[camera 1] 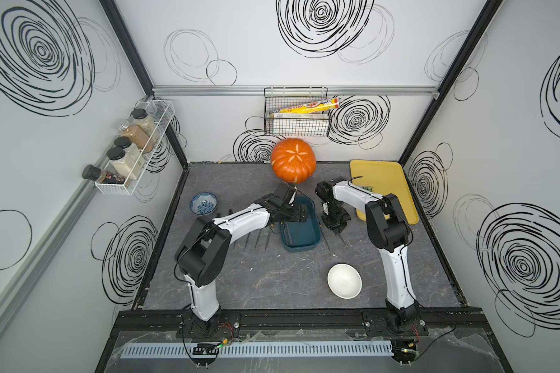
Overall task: Take the file tool out of the storage box
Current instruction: Place the file tool at the center of the board, then pick up the file tool from the storage box.
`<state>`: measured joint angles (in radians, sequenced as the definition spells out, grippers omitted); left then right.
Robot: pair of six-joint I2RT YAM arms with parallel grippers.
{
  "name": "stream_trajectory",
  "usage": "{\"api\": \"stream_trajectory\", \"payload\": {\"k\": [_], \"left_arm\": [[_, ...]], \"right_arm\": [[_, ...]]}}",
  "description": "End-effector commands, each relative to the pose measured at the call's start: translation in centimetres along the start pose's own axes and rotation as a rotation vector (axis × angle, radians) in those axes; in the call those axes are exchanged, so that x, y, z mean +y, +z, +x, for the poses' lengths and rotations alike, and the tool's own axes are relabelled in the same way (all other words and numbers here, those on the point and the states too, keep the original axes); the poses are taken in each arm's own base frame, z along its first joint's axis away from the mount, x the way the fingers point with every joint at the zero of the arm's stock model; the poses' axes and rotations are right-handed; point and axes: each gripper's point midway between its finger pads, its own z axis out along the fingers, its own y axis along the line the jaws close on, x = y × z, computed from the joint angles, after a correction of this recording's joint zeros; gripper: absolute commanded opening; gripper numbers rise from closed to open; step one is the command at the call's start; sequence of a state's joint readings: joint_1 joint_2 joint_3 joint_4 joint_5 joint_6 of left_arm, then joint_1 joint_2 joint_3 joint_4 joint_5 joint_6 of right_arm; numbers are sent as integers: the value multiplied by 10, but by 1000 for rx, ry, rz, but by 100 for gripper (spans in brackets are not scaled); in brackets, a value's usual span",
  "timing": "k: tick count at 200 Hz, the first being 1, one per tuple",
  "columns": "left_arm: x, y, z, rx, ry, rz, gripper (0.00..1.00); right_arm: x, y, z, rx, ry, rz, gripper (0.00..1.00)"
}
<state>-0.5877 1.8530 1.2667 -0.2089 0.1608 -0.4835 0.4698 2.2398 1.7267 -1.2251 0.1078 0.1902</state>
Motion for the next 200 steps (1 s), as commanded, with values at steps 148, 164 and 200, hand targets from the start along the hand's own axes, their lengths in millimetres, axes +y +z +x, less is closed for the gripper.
{"api": "stream_trajectory", "payload": {"k": [148, 164, 200], "left_arm": [[20, 90, -2, 76, 140, -273, 53], [24, 97, 2, 94, 147, -296, 49], [33, 100, 5, 99, 152, -342, 22]], "right_arm": [[7, -143, 54, -731, 91, -359, 32], [8, -139, 53, -737, 85, -360, 32], [19, -130, 49, -719, 47, -402, 33]]}}
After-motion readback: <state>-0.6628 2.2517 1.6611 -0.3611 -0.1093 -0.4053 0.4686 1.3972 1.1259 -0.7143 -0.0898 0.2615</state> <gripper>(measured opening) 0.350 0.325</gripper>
